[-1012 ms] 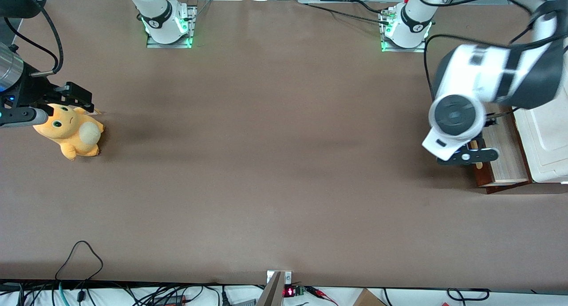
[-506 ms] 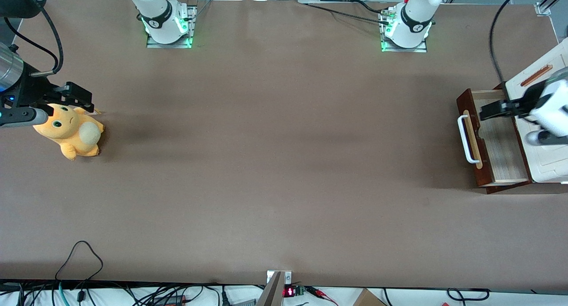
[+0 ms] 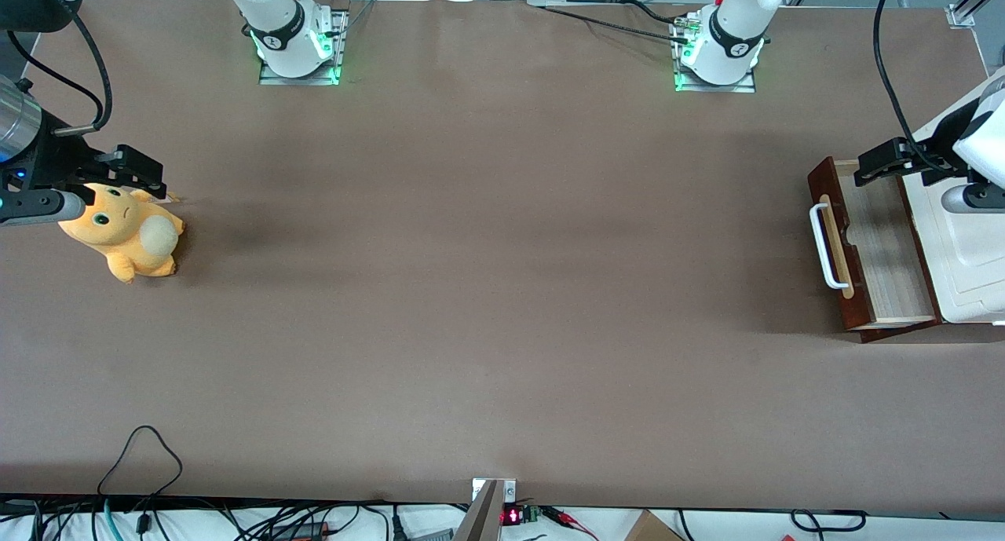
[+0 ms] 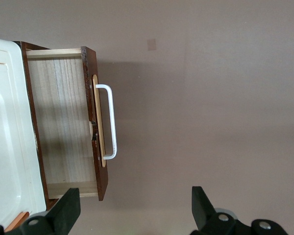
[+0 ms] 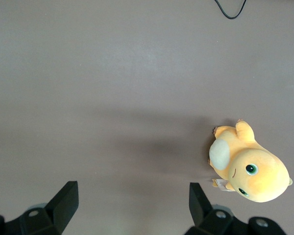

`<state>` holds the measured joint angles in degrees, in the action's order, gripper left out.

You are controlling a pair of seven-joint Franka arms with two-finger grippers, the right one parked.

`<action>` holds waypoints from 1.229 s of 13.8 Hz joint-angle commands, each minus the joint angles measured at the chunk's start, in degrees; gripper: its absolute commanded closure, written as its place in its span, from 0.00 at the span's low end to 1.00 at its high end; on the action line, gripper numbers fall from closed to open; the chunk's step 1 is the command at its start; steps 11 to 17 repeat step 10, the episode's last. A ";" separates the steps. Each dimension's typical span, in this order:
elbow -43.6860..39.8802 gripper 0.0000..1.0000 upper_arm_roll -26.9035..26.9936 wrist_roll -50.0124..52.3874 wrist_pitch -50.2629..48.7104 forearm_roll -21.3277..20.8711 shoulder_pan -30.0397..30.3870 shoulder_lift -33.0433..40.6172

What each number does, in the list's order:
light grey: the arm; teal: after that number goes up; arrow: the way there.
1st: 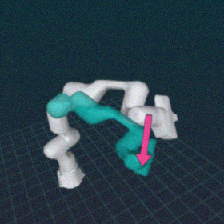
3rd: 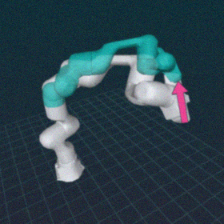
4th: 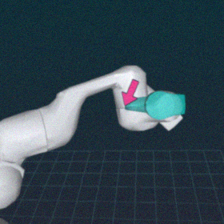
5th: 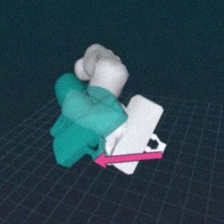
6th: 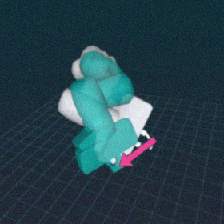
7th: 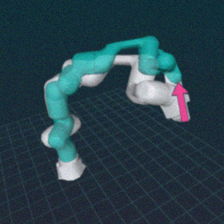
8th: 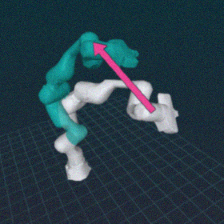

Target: Open lower drawer with left arm only

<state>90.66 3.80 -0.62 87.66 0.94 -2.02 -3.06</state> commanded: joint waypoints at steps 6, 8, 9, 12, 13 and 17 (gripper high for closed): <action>3.38 0.00 1.04 -1.41 1.90 0.38 -1.24 3.15; 3.38 0.00 1.04 -1.32 1.90 0.29 -1.32 3.15; 3.38 0.00 1.04 -1.40 1.82 0.29 -1.50 3.15; 3.38 0.00 1.04 -1.41 1.81 0.29 -1.50 3.15; 3.38 0.00 1.04 -1.41 1.81 0.29 -1.50 3.15; 3.38 0.00 1.04 -1.41 1.81 0.29 -1.50 3.15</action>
